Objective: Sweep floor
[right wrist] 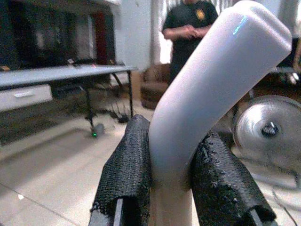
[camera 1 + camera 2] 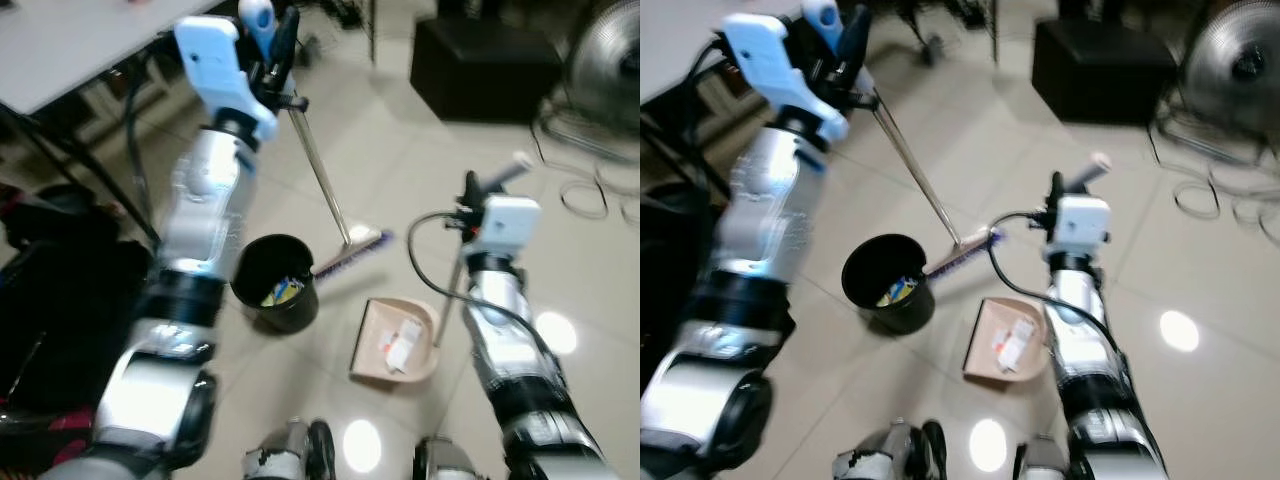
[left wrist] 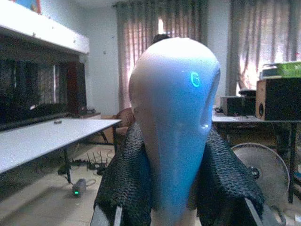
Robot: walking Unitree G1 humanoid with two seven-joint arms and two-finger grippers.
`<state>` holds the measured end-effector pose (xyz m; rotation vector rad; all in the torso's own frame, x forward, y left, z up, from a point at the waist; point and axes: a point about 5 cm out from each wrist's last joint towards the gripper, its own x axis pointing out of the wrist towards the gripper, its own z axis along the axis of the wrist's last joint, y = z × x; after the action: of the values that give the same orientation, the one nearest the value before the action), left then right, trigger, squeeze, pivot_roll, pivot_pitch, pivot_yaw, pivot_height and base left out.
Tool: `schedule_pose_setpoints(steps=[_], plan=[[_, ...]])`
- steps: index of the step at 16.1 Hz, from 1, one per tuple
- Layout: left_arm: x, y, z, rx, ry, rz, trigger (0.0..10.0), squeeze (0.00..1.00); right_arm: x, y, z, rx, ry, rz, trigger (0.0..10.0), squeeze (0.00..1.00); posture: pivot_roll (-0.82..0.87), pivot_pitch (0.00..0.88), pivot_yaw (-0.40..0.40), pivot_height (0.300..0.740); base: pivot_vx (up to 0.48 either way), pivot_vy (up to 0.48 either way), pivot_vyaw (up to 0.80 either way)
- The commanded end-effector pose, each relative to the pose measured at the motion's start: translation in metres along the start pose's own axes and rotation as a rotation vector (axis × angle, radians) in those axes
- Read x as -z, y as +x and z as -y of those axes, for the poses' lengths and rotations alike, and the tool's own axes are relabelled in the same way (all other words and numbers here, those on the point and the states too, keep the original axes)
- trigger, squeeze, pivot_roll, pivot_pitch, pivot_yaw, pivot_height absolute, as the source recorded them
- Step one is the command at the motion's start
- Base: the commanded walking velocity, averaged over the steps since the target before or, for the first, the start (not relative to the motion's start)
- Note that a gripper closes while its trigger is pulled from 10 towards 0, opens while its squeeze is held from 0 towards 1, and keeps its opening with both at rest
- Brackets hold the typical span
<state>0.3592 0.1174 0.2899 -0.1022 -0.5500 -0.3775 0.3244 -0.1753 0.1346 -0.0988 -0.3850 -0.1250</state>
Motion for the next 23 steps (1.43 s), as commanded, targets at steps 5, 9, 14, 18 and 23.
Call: schedule_pose_setpoints(steps=[5, 9, 14, 18, 23], plan=[[0.011, -0.059, -0.019, 0.065, 0.016, -0.224, 10.0, 0.0, -0.041, 0.001, 0.028, 0.012, 0.055, 0.063, 10.0, 0.0, 0.01, 0.0, 0.107, 0.74, 0.0, 0.0, 0.0], [0.019, -0.1, -0.013, 0.013, -0.005, -0.362, 10.0, 0.0, -0.077, 0.008, 0.051, -0.006, 0.046, 0.034, 10.0, 0.0, 0.0, 0.0, 0.091, 0.74, 0.0, 0.0, 0.0], [0.046, -0.133, -0.025, -0.062, 0.188, -0.546, 10.0, 0.0, -0.118, 0.012, 0.055, -0.053, 0.148, 0.016, 10.0, 0.0, -0.01, 0.0, 0.096, 0.74, 0.0, 0.0, 0.0], [0.064, -0.138, -0.024, -0.105, 0.203, -0.582, 10.0, 0.0, -0.145, 0.018, 0.039, -0.117, 0.199, 0.026, 10.0, 0.0, -0.04, 0.0, 0.096, 0.74, 0.0, 0.0, 0.0], [0.073, -0.14, -0.022, -0.133, 0.232, -0.587, 10.0, 0.0, -0.158, 0.02, 0.035, -0.144, 0.215, 0.016, 10.0, 0.0, -0.04, 0.0, 0.077, 0.74, 0.0, 0.309, 0.0]])
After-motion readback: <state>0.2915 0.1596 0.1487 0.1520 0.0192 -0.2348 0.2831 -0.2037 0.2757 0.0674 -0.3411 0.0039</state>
